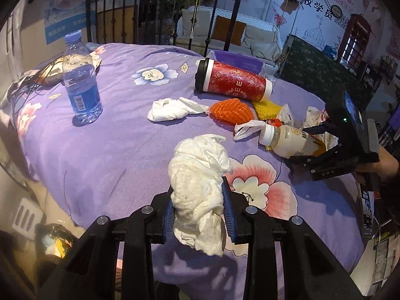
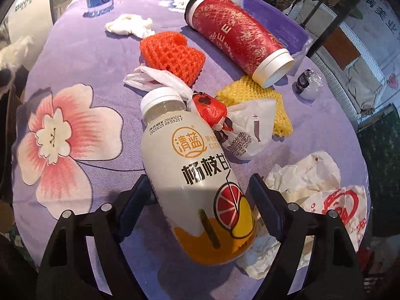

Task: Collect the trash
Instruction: 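Carry the tissue and bottle to the black bin and release both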

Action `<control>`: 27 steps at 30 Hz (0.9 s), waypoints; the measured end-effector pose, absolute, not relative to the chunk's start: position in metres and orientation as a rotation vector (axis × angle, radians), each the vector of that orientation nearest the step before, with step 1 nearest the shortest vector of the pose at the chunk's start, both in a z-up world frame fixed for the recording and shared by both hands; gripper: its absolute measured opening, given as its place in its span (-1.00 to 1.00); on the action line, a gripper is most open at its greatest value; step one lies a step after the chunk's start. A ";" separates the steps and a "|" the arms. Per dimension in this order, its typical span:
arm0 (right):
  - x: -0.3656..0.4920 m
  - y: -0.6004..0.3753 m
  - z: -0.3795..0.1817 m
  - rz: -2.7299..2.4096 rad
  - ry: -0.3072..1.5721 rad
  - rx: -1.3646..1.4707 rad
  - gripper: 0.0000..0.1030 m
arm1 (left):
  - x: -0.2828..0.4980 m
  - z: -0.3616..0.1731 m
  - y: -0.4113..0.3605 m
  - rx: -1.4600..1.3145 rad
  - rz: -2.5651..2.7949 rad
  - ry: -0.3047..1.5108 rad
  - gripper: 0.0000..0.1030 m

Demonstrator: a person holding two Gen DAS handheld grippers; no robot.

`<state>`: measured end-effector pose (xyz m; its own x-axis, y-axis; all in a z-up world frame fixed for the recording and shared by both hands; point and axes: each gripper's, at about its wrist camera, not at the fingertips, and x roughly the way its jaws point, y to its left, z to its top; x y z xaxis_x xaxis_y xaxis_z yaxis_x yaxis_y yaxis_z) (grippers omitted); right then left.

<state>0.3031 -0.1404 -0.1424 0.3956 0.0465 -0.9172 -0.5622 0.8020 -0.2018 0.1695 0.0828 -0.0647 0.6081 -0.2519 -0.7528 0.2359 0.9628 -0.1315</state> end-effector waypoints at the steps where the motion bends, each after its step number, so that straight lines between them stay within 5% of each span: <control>1: 0.305 -0.138 -0.147 0.414 1.117 -0.556 0.48 | 0.167 -0.065 0.085 -0.022 -0.276 0.872 -0.38; 10: 0.296 -0.134 -0.154 0.420 1.113 -0.546 0.23 | 0.146 -0.074 0.088 -0.075 -0.271 0.877 -0.38; 27: 0.199 -0.150 -0.116 0.469 0.985 -0.213 0.20 | 0.081 -0.084 0.109 -0.238 -0.191 0.877 -0.38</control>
